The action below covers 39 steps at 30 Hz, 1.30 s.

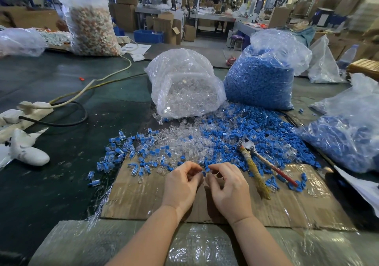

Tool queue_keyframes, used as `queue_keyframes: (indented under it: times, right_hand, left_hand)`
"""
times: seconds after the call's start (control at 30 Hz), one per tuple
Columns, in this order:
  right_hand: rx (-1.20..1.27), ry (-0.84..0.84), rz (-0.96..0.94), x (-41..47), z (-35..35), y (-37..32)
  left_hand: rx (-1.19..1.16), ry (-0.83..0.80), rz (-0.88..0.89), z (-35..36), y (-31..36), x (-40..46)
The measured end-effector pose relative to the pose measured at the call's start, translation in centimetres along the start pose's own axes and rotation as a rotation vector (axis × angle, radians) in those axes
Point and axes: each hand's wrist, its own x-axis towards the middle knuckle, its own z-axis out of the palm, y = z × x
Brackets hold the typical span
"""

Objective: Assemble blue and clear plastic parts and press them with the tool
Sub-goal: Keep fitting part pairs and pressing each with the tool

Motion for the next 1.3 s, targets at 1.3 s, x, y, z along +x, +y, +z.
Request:
queue_keyframes:
  times: [1.3]
  right_hand:
    - [-0.741,-0.422,0.728,3.2,-4.8,4.9]
  left_hand:
    - [-0.008,0.002,-0.032,-0.2,0.5,-0.2]
